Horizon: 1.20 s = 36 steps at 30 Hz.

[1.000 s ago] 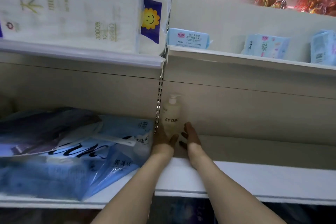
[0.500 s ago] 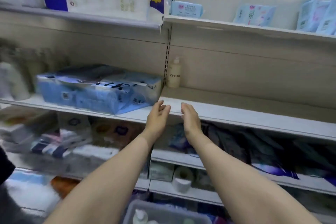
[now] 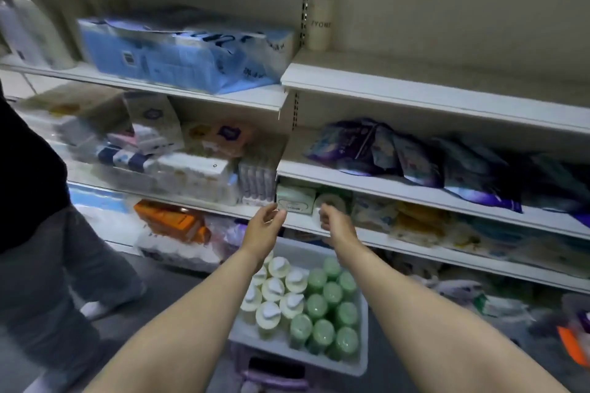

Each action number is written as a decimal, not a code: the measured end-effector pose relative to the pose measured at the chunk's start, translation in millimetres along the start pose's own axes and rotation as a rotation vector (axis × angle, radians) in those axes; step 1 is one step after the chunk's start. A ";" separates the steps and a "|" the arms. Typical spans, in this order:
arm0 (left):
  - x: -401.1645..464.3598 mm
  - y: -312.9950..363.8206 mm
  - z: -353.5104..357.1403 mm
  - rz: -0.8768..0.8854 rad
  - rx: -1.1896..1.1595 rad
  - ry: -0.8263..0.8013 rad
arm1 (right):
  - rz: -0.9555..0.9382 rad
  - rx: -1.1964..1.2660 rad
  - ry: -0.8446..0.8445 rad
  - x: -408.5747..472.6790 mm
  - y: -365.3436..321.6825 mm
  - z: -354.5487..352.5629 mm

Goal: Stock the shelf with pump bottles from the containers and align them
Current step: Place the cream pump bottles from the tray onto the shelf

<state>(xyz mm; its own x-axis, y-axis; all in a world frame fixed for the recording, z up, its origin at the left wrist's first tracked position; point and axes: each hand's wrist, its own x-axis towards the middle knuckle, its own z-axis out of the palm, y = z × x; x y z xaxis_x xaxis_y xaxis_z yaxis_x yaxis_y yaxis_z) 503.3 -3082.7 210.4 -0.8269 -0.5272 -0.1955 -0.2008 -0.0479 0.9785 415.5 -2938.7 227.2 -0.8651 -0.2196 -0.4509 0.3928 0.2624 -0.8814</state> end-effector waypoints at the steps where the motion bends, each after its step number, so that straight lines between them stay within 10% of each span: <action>1: -5.3 -11.5 -0.2 -0.032 0.004 -0.020 | 0.054 0.008 -0.023 -1.8 15.3 1.0; 27: 71.2 -188.6 34.8 -0.340 0.491 -0.428 | 0.432 -0.069 0.108 66.3 160.7 15.3; 36: 71.7 -212.9 45.8 -0.339 0.578 -0.315 | 0.378 -0.048 0.180 69.3 166.5 12.6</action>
<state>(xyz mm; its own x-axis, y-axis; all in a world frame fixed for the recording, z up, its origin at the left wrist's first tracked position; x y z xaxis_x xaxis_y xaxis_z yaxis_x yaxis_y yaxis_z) 462.7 -3071.5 -15.1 -0.7647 -0.2902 -0.5753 -0.6443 0.3356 0.6872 424.9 -2922.0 47.4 -0.7050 0.0668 -0.7061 0.6820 0.3372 -0.6490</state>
